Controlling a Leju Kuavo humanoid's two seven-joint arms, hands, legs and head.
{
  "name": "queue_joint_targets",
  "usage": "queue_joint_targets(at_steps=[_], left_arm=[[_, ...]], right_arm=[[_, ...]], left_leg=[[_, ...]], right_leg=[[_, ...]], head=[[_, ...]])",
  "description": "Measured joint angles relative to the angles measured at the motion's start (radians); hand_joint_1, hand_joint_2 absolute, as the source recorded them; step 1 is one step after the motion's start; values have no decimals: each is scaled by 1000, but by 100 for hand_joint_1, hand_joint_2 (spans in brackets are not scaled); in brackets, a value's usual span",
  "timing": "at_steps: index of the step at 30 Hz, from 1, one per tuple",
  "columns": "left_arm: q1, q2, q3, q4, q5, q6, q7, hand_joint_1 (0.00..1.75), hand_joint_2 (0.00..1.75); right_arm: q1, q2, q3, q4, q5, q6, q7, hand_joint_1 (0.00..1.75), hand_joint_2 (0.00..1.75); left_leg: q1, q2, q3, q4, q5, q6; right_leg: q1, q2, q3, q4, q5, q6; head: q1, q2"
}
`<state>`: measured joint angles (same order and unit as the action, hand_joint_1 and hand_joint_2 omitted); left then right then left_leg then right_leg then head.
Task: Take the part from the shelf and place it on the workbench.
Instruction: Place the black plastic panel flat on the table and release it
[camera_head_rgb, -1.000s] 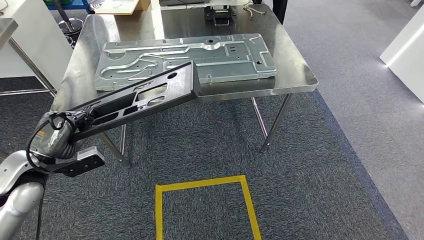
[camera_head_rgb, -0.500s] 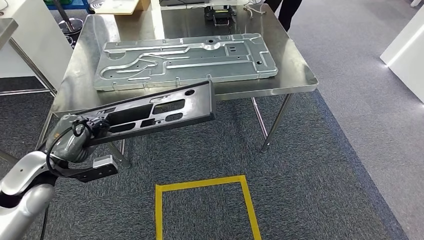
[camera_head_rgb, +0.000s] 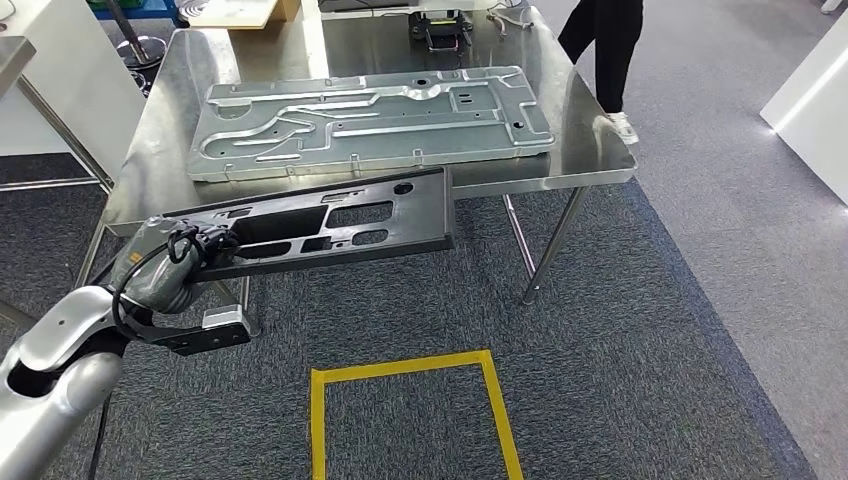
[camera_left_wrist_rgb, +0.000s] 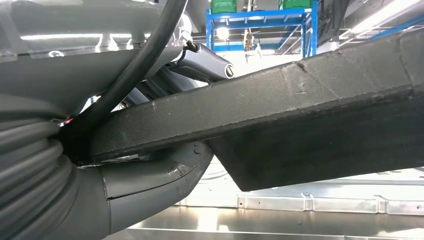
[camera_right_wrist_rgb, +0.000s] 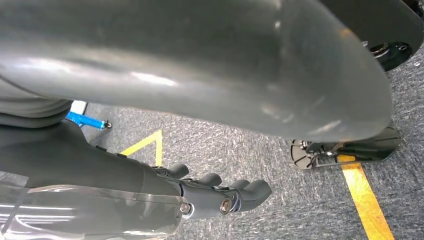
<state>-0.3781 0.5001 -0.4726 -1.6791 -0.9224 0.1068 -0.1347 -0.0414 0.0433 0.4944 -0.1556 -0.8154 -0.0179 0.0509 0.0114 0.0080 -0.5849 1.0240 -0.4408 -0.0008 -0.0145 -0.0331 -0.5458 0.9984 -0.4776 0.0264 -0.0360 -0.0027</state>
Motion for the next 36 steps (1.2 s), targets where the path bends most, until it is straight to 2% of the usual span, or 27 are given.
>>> queue_joint_targets(at_steps=[6,8,10,12,14,15,16,17,19,20,21,23,25,26,28,30,31,32,33,34,35,36], left_arm=[[-7,0,-11,5,0,0,0,175,175],[-12,0,-14,6,0,0,0,175,175],[-18,-1,-18,8,0,0,0,175,175],[-29,-1,-25,10,1,-1,1,175,175],[-36,-2,-35,13,2,-1,3,175,175],[-36,-3,-39,15,2,-1,4,175,175],[-36,-3,-44,18,2,-1,4,175,175],[-36,-3,-50,20,3,-1,5,175,175],[-36,-4,-57,24,4,-1,7,175,175],[-37,-4,-58,26,5,-1,8,175,175],[-39,-4,-59,27,7,-1,9,175,175],[-41,-4,-61,29,9,0,10,175,175],[-42,-4,-63,30,9,0,10,175,175],[-43,-4,-63,31,9,0,10,175,175],[-46,-4,-65,32,10,2,11,175,175],[-48,-4,-70,35,9,3,13,175,175],[-47,-4,-73,37,9,3,14,175,175],[-47,-3,-76,39,8,3,15,175,175],[-47,-3,-78,40,8,3,15,175,175],[-47,-3,-79,41,8,3,15,175,175],[-49,-3,-80,41,8,4,15,175,175],[-52,-3,-81,42,8,4,15,175,175]], right_arm=[[0,0,0,0,0,0,-1,0,0],[-2,0,0,0,0,0,-2,0,0],[-4,-1,0,0,0,1,-4,0,0],[-5,-2,0,-1,0,1,-4,0,0],[-4,-4,1,0,0,1,-4,0,0],[-3,-4,1,0,0,1,-3,0,0],[-3,-4,1,0,0,1,-3,0,0],[-2,-4,1,0,0,0,-3,0,0],[1,-4,1,0,0,-1,-3,0,0],[2,-5,1,0,0,-1,-3,0,0],[2,-5,1,0,-1,-2,-3,0,0],[2,-5,1,0,-1,-3,-2,0,0],[1,-5,1,0,-1,-3,-1,0,0],[1,-5,1,0,-1,-3,-1,0,0],[1,-5,1,0,-1,-3,0,0,0],[2,-5,1,0,-1,-3,0,0,0],[2,-5,1,0,-1,-3,0,0,0],[2,-5,2,0,-1,-3,0,0,0],[2,-4,2,0,-1,-3,0,0,0],[2,-4,2,0,-1,-3,0,0,0],[2,-4,2,0,-1,-3,0,0,0],[2,-3,3,0,-1,-2,0,0,0]], left_leg=[[-5,0,-2,4,-3,6],[-7,-1,-4,4,-4,11],[-1,-2,2,-9,0,22],[4,-3,10,-21,5,32],[2,-5,10,-22,5,35],[1,-6,11,-21,3,35],[1,-9,13,-20,0,34],[0,-12,15,-18,-3,32],[1,-16,23,-13,-14,24],[0,-18,24,-9,-19,19],[-2,-20,24,-6,-24,13],[-2,-22,24,-6,-30,-2],[1,-20,27,-4,-36,-15],[3,-18,20,15,-47,-20],[4,-14,-29,118,-90,-27],[5,-14,-105,247,-130,-30],[5,-14,-130,278,-126,-30],[5,-13,-137,271,-102,-29],[5,-13,-126,226,-60,-26],[4,-12,-103,157,-13,-21],[0,-9,-78,94,19,-15],[-4,-7,-57,44,36,-9]], right_leg=[[-7,0,0,-1,1,7],[-9,-2,1,-3,1,12],[-10,1,0,4,-6,19],[-10,13,-33,73,-44,20],[-10,22,-106,203,-100,18],[-10,23,-139,254,-112,18],[-10,23,-159,276,-105,17],[-10,24,-159,259,-78,16],[-10,26,-116,142,2,9],[-9,29,-92,84,27,5],[-7,31,-76,46,38,1],[-1,33,-70,27,31,-9],[-2,33,-63,22,28,-22],[-4,32,-56,18,27,-29],[-5,30,-42,13,20,-41],[-1,29,-29,14,8,-47],[1,30,-21,14,2,-48],[2,30,-12,15,-6,-48],[3,31,-1,16,-14,-47],[4,31,9,16,-23,-45],[6,31,17,16,-31,-41],[7,30,22,16,-38,-37]], head=[[0,0],[0,0],[0,0],[0,0],[0,0],[0,0],[0,0],[0,0],[0,0],[0,0],[0,0],[0,0],[0,0],[0,0],[0,0],[0,0],[0,0],[0,0],[0,0],[0,0],[0,0],[0,0]])
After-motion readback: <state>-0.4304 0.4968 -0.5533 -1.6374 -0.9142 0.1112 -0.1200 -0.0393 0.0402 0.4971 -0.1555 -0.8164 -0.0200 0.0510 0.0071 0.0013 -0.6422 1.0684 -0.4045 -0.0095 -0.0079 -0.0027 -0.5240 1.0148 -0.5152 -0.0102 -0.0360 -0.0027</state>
